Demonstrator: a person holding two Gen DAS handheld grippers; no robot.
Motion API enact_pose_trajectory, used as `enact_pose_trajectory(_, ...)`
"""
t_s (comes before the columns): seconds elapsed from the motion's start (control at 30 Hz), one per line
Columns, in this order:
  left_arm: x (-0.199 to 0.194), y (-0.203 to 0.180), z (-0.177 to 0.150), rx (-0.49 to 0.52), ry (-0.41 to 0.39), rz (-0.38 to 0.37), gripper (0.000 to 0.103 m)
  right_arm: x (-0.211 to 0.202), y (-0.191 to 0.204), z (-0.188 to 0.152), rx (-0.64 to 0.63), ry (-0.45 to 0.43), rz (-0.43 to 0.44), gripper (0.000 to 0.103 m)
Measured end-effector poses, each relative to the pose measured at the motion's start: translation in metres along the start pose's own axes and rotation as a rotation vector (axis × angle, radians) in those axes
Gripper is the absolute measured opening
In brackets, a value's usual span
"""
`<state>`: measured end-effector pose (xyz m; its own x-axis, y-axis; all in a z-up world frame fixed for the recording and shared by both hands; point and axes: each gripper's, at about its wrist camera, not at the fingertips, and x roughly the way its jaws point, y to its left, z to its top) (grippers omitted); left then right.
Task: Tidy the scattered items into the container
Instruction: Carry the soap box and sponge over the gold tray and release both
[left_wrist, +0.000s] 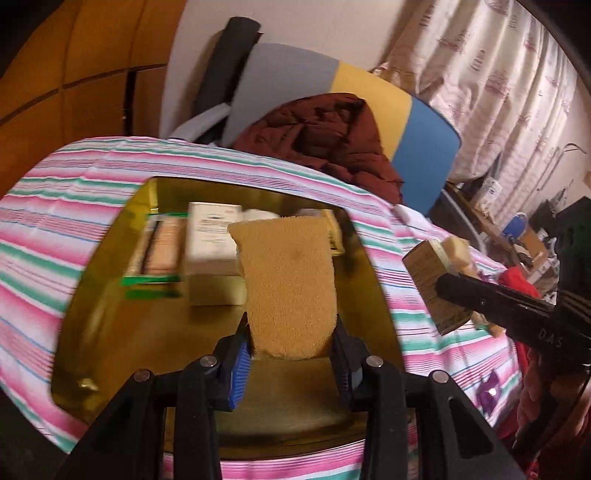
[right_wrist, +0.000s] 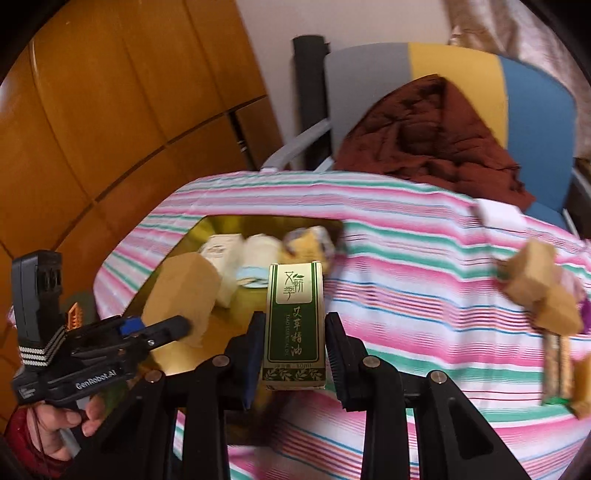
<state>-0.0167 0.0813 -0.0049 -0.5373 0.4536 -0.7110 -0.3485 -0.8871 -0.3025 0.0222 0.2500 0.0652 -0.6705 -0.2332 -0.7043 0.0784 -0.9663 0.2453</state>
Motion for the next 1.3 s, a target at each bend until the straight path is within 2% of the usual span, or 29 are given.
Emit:
enact_pose_trajectory(0.23,-0.006,0.044,-0.009,-0.076,0.014,0.048,0.038,0.052,0.043,-0.003,0.016,0.123,0.07,0.033)
enact_pose_trajectory(0.37,-0.002,0.064,-0.009,-0.107,0.038,0.07,0.038,0.079,0.056,-0.006,0.038,0.19,0.078,0.033)
enact_pose_trajectory(0.5,0.008,0.075,-0.011,-0.116,0.082,0.106,0.038,0.101,0.068,-0.007,0.051,0.232,0.084,0.033)
enact_pose_trajectory(0.73,0.015,0.088,-0.016,-0.147,0.097,0.104,0.039,0.129,0.079,-0.011,0.103,0.286,0.11,0.033)
enact_pose_trajectory(0.97,0.013,0.089,-0.014,-0.178,0.093,0.128,0.051,0.137,0.085,-0.007,0.142,0.284,0.173,0.036)
enact_pose_trajectory(1.03,0.01,0.089,-0.012,-0.195,0.09,0.136,0.053,0.132,0.087,-0.006,0.143,0.268,0.193,0.045)
enact_pose_trajectory(1.1,0.007,0.088,-0.01,-0.219,0.087,0.137,0.053,0.125,0.087,-0.005,0.137,0.251,0.2,0.048)
enact_pose_trajectory(1.3,-0.016,0.086,-0.003,-0.261,-0.001,0.144,0.054,0.094,0.085,-0.002,0.095,0.172,0.182,0.048)
